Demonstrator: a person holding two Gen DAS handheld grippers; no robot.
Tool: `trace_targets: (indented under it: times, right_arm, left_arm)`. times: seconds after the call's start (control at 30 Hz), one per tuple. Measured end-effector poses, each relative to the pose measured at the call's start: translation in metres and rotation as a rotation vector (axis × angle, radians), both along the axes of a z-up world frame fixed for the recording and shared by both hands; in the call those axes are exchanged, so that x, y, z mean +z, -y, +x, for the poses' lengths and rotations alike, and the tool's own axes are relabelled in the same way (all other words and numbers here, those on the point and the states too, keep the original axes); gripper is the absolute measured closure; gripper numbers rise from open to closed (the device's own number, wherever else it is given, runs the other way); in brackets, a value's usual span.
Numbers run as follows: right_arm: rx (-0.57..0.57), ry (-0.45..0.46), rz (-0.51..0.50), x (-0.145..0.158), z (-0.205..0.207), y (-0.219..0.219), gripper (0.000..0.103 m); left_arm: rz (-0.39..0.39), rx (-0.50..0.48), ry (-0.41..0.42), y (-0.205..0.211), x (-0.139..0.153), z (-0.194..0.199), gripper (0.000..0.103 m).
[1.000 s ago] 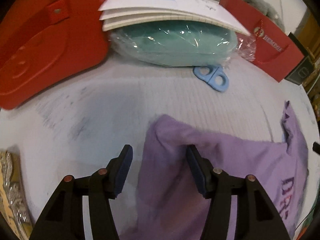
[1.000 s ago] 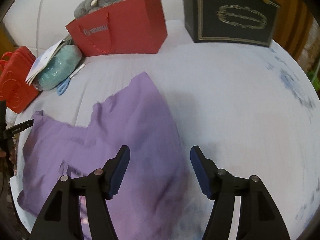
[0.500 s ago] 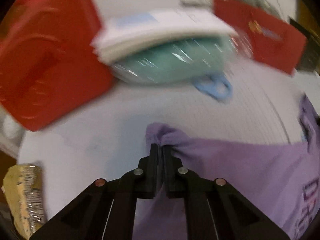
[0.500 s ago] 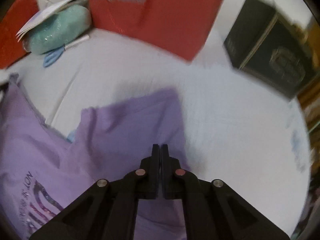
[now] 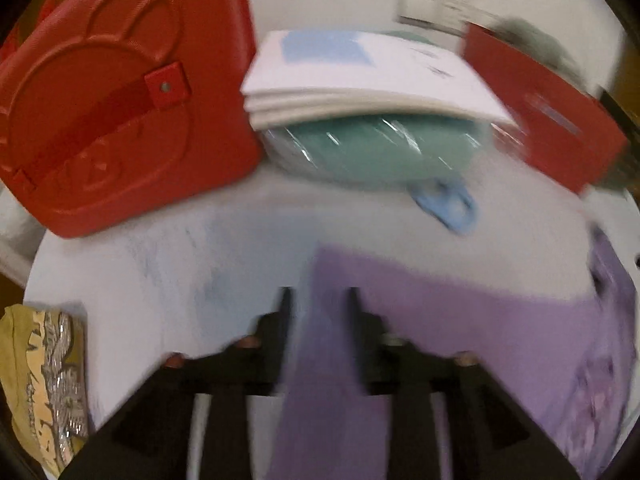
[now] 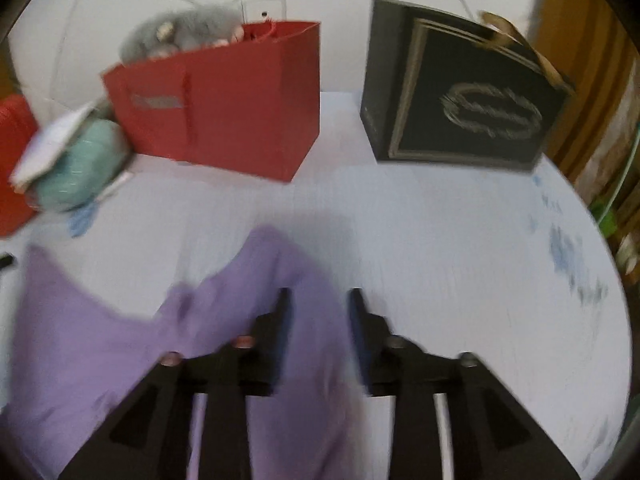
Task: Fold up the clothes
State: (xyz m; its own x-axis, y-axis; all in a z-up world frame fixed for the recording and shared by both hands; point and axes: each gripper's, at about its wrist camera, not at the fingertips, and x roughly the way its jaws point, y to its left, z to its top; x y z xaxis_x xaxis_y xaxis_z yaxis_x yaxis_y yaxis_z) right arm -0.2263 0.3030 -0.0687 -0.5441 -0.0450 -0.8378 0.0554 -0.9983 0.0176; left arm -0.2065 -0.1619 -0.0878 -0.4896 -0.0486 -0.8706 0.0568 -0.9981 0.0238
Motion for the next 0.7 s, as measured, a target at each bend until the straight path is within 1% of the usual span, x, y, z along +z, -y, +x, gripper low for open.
trace_targets:
  times: [0.03, 0.1, 0.2, 0.23, 0.3, 0.4, 0.43, 0.5, 0.53, 0.6, 0.63, 0.67, 0.7]
  right_arm:
    - [-0.002, 0.009, -0.036, 0.005, 0.016, -0.008, 0.053]
    - [-0.014, 0.043, -0.086, 0.006, 0.05, -0.026, 0.052]
    - [-0.018, 0.112, -0.153, 0.0, 0.098, -0.042, 0.053]
    - [-0.014, 0.136, -0.164, -0.005, 0.112, -0.04, 0.054]
    - [-0.013, 0.158, -0.144, -0.016, 0.137, -0.036, 0.055]
    - [-0.045, 0.156, -0.128, -0.028, 0.145, -0.039, 0.058]
    - [-0.054, 0.139, -0.121, -0.031, 0.143, -0.039, 0.058]
    - [-0.08, 0.091, -0.104, -0.033, 0.134, -0.041, 0.058]
    - [-0.082, 0.073, -0.116, -0.034, 0.126, -0.041, 0.058]
    - [-0.088, 0.079, -0.129, -0.04, 0.111, -0.042, 0.058]
    - [-0.079, 0.103, -0.12, -0.047, 0.104, -0.04, 0.058]
    - [-0.063, 0.134, -0.101, -0.052, 0.098, -0.037, 0.073]
    - [-0.047, 0.166, -0.081, -0.057, 0.092, -0.033, 0.097]
  left_arm:
    - [-0.001, -0.014, -0.002, 0.001, 0.002, 0.015, 0.054]
    - [-0.001, -0.033, 0.005, 0.001, 0.0, 0.05, 0.052]
    - [0.002, -0.029, 0.052, 0.005, -0.007, 0.096, 0.052]
    - [0.003, -0.028, 0.068, 0.006, -0.009, 0.112, 0.052]
    - [0.004, -0.018, 0.103, 0.012, -0.017, 0.14, 0.052]
    - [0.019, 0.008, 0.165, 0.021, -0.036, 0.167, 0.052]
    - [0.021, 0.014, 0.177, 0.022, -0.041, 0.174, 0.052]
    - [0.02, 0.019, 0.182, 0.024, -0.045, 0.186, 0.052]
    - [0.022, 0.021, 0.183, 0.025, -0.047, 0.191, 0.052]
    - [0.027, 0.028, 0.173, 0.026, -0.048, 0.195, 0.049]
    - [0.021, 0.034, 0.168, 0.026, -0.048, 0.195, 0.046]
    - [0.012, 0.047, 0.166, 0.028, -0.049, 0.195, 0.037]
    - [0.01, 0.061, 0.166, 0.03, -0.05, 0.194, 0.031]
